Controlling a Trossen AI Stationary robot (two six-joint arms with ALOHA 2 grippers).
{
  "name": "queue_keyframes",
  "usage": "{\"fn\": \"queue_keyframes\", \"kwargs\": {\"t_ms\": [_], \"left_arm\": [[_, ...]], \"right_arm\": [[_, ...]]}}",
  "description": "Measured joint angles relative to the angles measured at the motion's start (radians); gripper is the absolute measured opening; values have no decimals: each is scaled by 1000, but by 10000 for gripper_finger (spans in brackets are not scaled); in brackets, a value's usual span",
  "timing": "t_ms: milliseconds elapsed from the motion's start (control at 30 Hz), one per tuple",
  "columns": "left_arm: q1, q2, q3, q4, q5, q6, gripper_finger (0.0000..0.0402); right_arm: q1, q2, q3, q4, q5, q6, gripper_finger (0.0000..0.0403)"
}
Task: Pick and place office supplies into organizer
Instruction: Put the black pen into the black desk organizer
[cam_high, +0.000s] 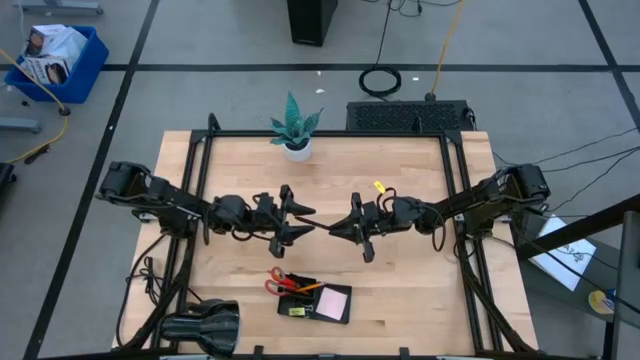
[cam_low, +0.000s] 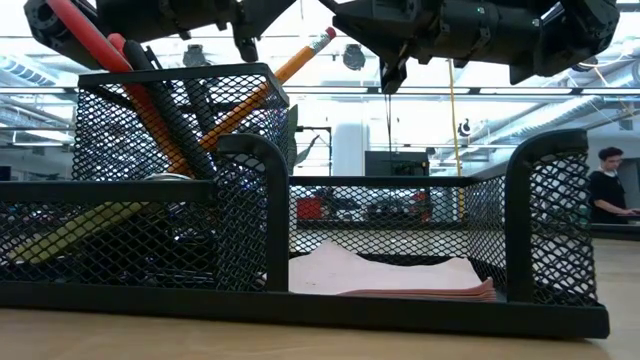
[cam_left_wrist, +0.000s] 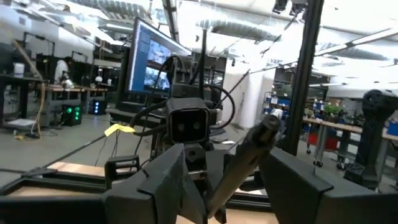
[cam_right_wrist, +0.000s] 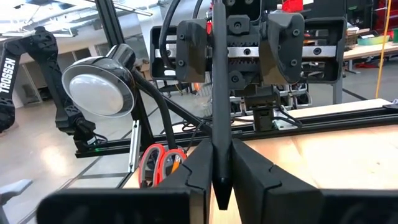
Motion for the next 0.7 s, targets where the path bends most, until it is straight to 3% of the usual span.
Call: {"fn": "queue_keyframes", "kwargs": {"t_ms": [467,600,700], "left_arm": [[-23,0,0,1,-47,39,50],[-23,0,0,1,-52,40,26],[-23,-1,-1,1,-52,29,30]], "right_arm": [[0,0,0,0,25,0,42],[0,0,0,0,26,0,40],[0,0,0,0,25,-1,38]]}}
